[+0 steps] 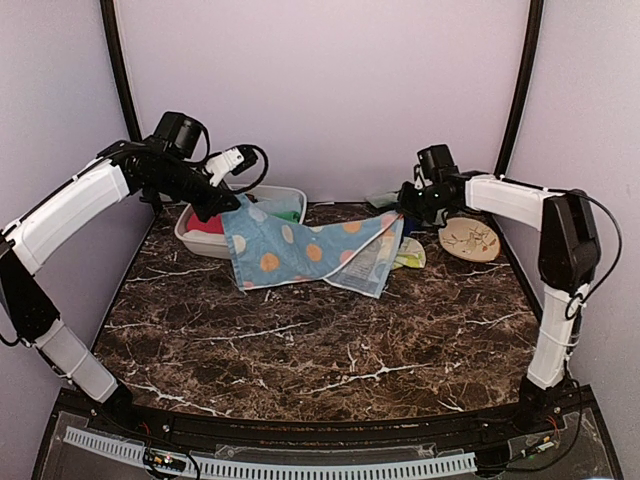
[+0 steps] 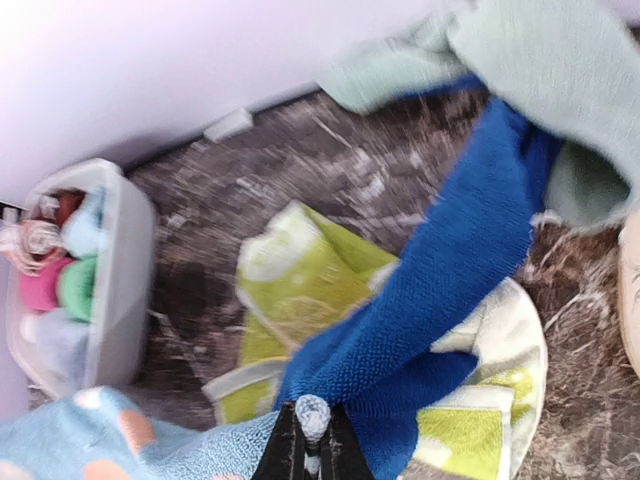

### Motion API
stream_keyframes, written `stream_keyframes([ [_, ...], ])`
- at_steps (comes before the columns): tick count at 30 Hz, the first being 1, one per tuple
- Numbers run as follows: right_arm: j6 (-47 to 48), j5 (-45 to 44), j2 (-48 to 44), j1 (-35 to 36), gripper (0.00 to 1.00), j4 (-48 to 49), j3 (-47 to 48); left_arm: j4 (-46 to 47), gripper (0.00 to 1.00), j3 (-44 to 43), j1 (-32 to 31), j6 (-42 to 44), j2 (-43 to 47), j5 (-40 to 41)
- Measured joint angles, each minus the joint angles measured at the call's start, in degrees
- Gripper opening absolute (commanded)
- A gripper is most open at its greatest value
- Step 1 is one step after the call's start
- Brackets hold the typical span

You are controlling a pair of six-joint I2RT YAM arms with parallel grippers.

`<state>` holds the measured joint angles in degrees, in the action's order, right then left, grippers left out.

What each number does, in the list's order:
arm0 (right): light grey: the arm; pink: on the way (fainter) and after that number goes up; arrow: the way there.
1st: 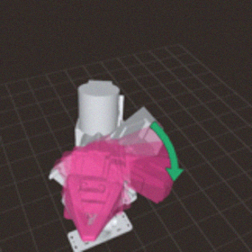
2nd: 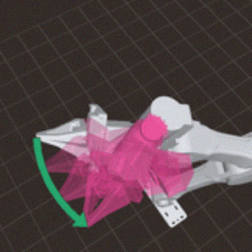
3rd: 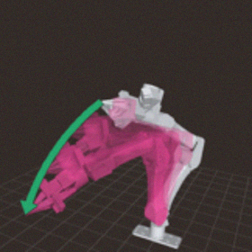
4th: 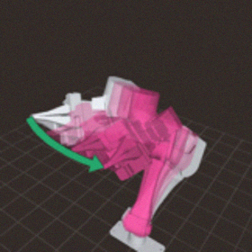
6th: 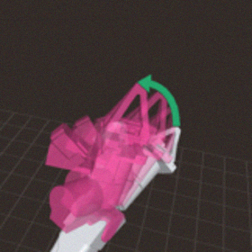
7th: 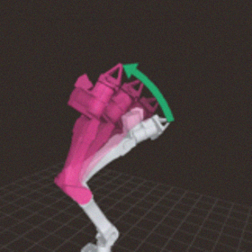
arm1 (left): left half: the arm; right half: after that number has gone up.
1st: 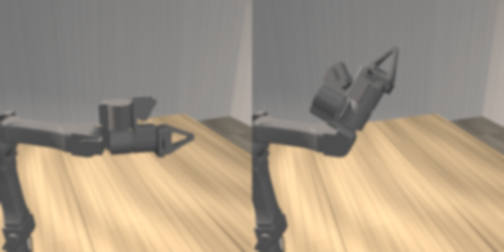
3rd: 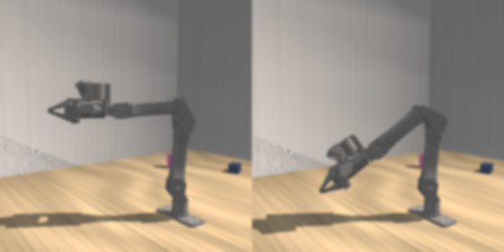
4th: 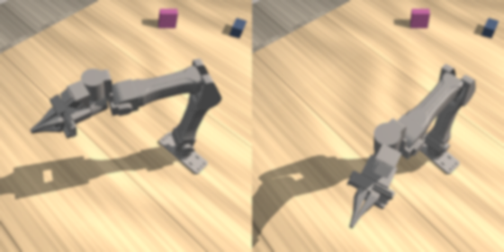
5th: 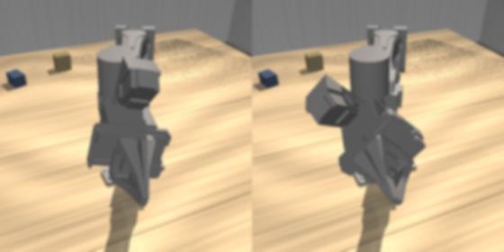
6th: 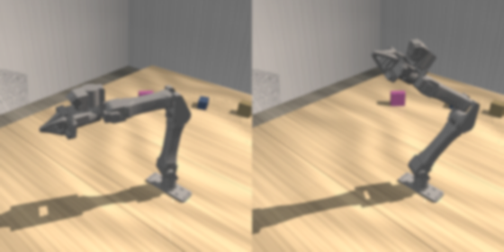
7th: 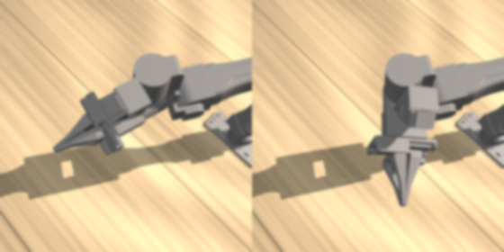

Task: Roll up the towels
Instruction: Adjust the towel at the center of the board.

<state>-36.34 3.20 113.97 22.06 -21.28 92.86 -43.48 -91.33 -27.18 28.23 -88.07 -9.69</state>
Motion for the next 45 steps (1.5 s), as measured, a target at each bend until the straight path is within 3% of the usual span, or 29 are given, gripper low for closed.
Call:
stream_keyframes([
  [6,2.25,-1.77,-16.0,1.68,0.0,5.66,-11.52,-1.38,0.0,-7.74,1.68,-0.44,-0.85,0.83],
  [9,3.43,-4.04,-22.97,6.16,0.05,8.02,-21.07,-2.38,0.0,-7.63,2.47,-0.42,-0.48,0.28],
  [11,3.52,-5.46,-26.53,10.54,0.15,9.16,-27.93,-2.97,0.0,-4.46,3.04,-0.28,0.2,-0.44],
  [12,3.28,-6.58,-28.61,14.05,0.29,10.01,-33.03,-3.39,0.0,-2.4,3.28,-0.15,0.57,-0.79],
  [13,2.62,-7.06,-29.77,16.98,0.36,10.49,-36.79,-3.72,0.0,0.22,3.61,0.0,0.92,-1.22],
  [16,-1.42,-6.58,-31.06,25.73,0.41,11.41,-48.74,-5.49,0.0,7.06,4.44,0.59,1.2,-2.32],
  [20,-6.71,-5.64,-32.04,29.99,0.39,10.12,-56.63,-8.87,0.0,9.88,5.25,1.86,1.33,-3.32],
  [23,-6.99,-5.09,-34.47,30.18,0.44,8.63,-54.88,-10.56,0.0,9.88,5.51,2.99,3.1,-3.65],
  [29,-1.11,-2.25,-31.63,27.76,0.46,7.19,-37.7,-14.8,0.0,10.91,5.6,5.92,9.7,-3.67],
  [33,3.06,0.2,-23.3,24.61,0.44,8.7,-28.76,-17.38,0.0,12.48,5.6,7.87,12.9,-3.5],
  [37,6.71,1.75,-8.04,24.65,0.44,8.72,-20.65,-18.56,0.0,12.52,5.6,9.07,12.96,-2.78],
  [42,8.24,2.19,-1.05,29.24,0.47,6.6,-20.72,-19.37,0.0,12.0,5.6,9.14,11.78,-1.77],
  [45,8.37,2.56,-2.05,32.22,0.36,7.58,-23.04,-19.61,0.0,10.16,5.6,9.09,10.29,-1.6],
])
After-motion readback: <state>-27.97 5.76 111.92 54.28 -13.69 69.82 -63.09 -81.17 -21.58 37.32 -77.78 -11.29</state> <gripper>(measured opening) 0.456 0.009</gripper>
